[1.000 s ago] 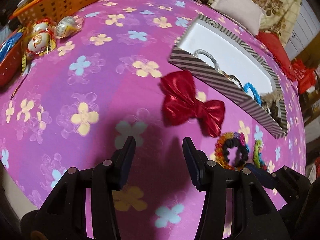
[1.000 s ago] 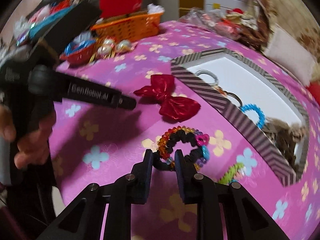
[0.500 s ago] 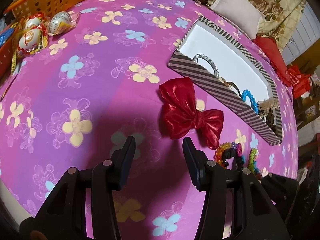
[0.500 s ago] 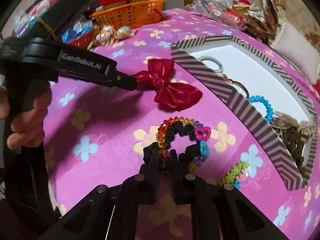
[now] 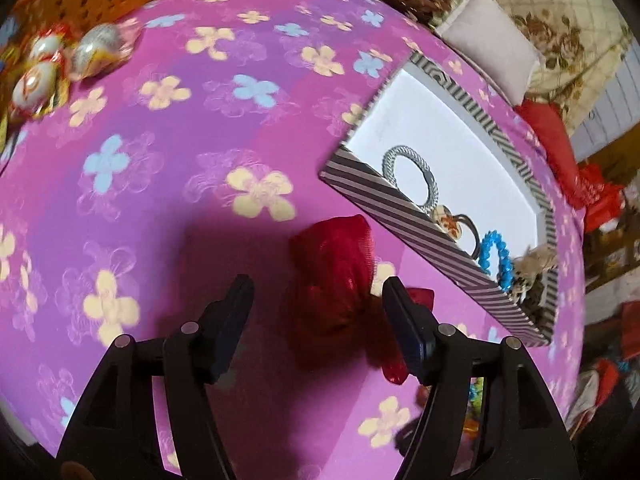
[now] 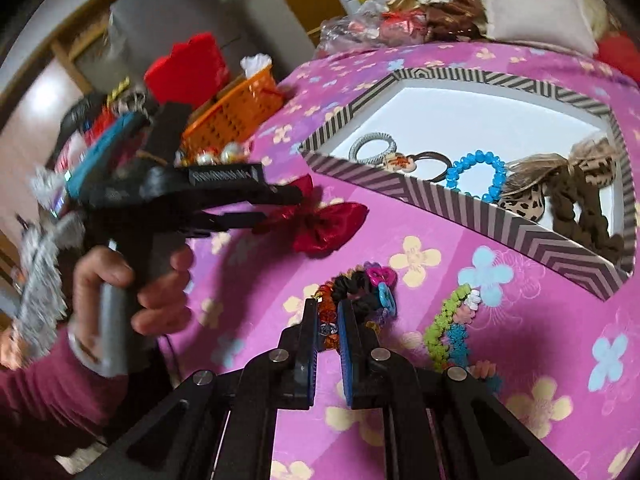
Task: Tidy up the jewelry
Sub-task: 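Grasp the red satin bow with left tool while right tool grasps the multicolour beaded bracelet, then lift the bow and bracelet and carry both toward the white tray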
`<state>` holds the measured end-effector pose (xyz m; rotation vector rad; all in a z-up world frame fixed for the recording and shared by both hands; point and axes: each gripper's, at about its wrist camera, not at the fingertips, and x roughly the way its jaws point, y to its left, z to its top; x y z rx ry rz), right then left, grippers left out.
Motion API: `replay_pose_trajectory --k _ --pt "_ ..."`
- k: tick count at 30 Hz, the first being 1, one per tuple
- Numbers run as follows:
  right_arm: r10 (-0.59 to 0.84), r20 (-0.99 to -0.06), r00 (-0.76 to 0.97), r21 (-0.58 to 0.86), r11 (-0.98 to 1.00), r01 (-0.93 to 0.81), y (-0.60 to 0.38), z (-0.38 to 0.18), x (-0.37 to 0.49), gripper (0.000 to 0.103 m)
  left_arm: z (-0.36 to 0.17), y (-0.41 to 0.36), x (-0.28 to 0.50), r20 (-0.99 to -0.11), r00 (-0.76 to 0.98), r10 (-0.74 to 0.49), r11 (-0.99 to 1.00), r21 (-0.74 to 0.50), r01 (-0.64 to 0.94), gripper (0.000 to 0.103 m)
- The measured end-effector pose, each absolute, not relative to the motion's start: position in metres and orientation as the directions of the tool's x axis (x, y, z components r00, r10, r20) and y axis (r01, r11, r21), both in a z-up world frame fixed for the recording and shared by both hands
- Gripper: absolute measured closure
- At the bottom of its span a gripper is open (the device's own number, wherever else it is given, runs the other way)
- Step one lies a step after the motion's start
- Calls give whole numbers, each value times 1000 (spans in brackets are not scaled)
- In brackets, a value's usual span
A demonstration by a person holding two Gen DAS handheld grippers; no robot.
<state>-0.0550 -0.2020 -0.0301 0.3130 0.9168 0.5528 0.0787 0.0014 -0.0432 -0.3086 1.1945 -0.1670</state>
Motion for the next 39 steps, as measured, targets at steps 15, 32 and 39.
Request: replay_pose_trajectory --k 15,32,39 --pt "625 -541 563 590 759 -276 -227 5 -62 94 -23 -6 51 -870 376 -319 946 -314 77 95" --pt "586 -505 634 582 773 -251 -248 30 -87 94 24 -11 13 -823 430 -372 928 -332 167 98" --pt "572 -502 648 571 783 -248 -252 38 -91 94 45 -14 4 -806 461 -371 929 -317 193 98"
